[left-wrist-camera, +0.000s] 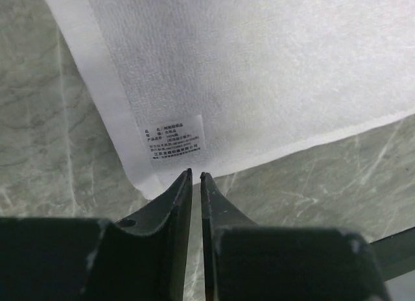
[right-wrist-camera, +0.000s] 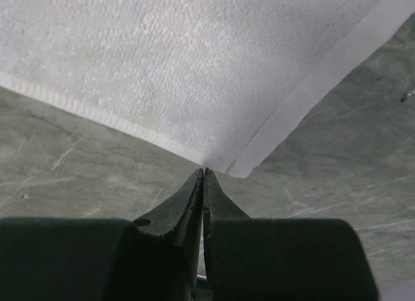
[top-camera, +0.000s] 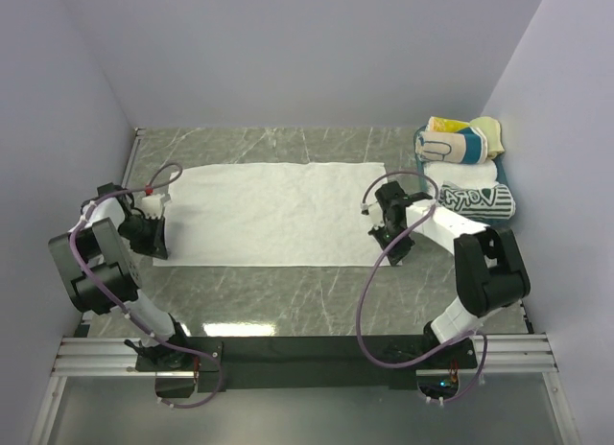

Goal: Roll the towels
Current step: Flatten the towel

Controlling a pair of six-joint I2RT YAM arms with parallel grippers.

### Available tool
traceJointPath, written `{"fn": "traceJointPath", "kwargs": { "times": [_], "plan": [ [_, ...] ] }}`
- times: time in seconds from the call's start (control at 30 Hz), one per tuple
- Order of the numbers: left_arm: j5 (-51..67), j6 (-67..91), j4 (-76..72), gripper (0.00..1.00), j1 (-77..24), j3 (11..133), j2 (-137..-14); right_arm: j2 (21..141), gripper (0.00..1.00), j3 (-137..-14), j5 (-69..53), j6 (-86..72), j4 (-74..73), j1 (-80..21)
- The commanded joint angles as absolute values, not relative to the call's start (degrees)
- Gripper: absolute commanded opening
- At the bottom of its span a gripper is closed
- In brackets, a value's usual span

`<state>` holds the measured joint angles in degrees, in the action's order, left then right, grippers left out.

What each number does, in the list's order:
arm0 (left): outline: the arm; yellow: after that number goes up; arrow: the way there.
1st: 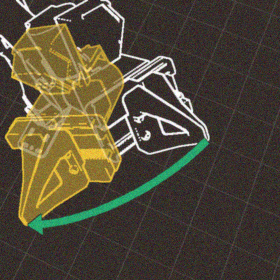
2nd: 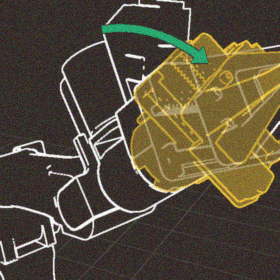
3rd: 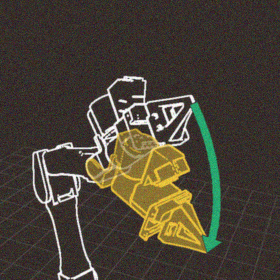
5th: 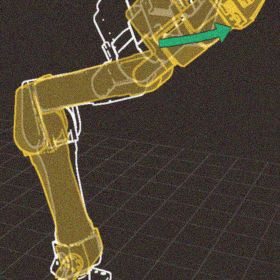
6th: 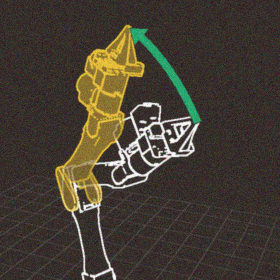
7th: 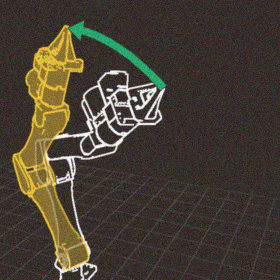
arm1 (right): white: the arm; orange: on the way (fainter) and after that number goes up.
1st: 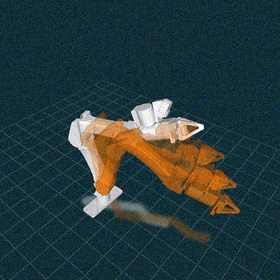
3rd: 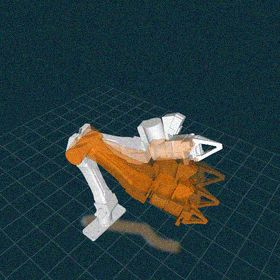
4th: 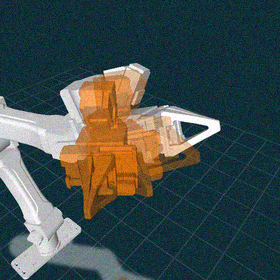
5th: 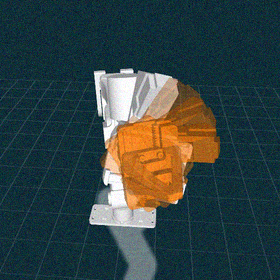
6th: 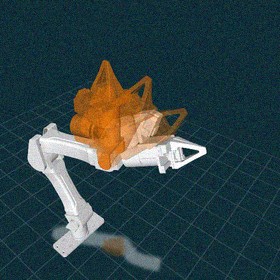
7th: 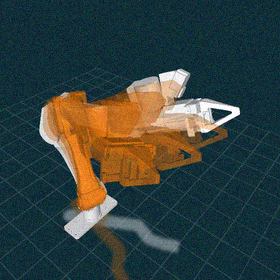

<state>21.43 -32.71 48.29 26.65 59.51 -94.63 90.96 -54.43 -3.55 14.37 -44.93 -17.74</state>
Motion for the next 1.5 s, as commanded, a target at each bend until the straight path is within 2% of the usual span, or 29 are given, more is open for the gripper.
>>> {"fn": "traceJointPath", "kwargs": {
  "times": [0.0, 0.23, 0.37, 0.57, 0.83, 1.0, 1.3, 1.4, 1.47],
  "plan": [
    [18.46, -28.74, 44.56, 0.16, 26.63, 57.92, -95.45, 92.63, 0.09, -55.29, 2.36, 10.9, -43.25, -19.6],
    [14.42, -27.69, 41.84, 0.14, 26.54, 55.02, -96.76, 92.02, 0.07, -55.81, 2.46, 7.91, -42.19, -19.78],
    [12.05, -25.14, 38.85, 0.13, 26.54, 54.14, -98.96, 93.77, 0.11, -55.46, 6.66, 8.08, -41.92, -19.86],
    [9.06, -25.13, 38.32, 0.11, 26.72, 54.49, -100.11, 99.75, 0.11, -53.7, 13.26, 9.67, -41.75, -20.04],
    [4.41, -26.45, 37.71, 0.09, 27.86, 52.83, -98.7, 99.67, 0.11, -52.64, 17.57, 11.24, -43.24, -21.79],
    [2.64, -29.7, 37.53, 0.01, 28.3, 50.8, -97.47, 98.7, 0.12, -51.94, 13.62, 13.62, -44.3, -26.01],
    [1.76, -37.78, 45.07, 0.01, 28.3, 46.05, -89.74, 94.05, 0.15, -50.46, 8.35, 17.92, -50.36, -31.29],
    [2.1, -40.6, 49.37, 0.01, 28.39, 48.68, -87.98, 91.59, 0.17, -50.62, 7.13, 20.3, -52.63, -31.38],
    [4.21, -40.7, 52.02, 0.04, 28.39, 54.56, -88.15, 90.36, 0.21, -52.11, 6.85, 21.09, -54.22, -31.2]
  ]
}}
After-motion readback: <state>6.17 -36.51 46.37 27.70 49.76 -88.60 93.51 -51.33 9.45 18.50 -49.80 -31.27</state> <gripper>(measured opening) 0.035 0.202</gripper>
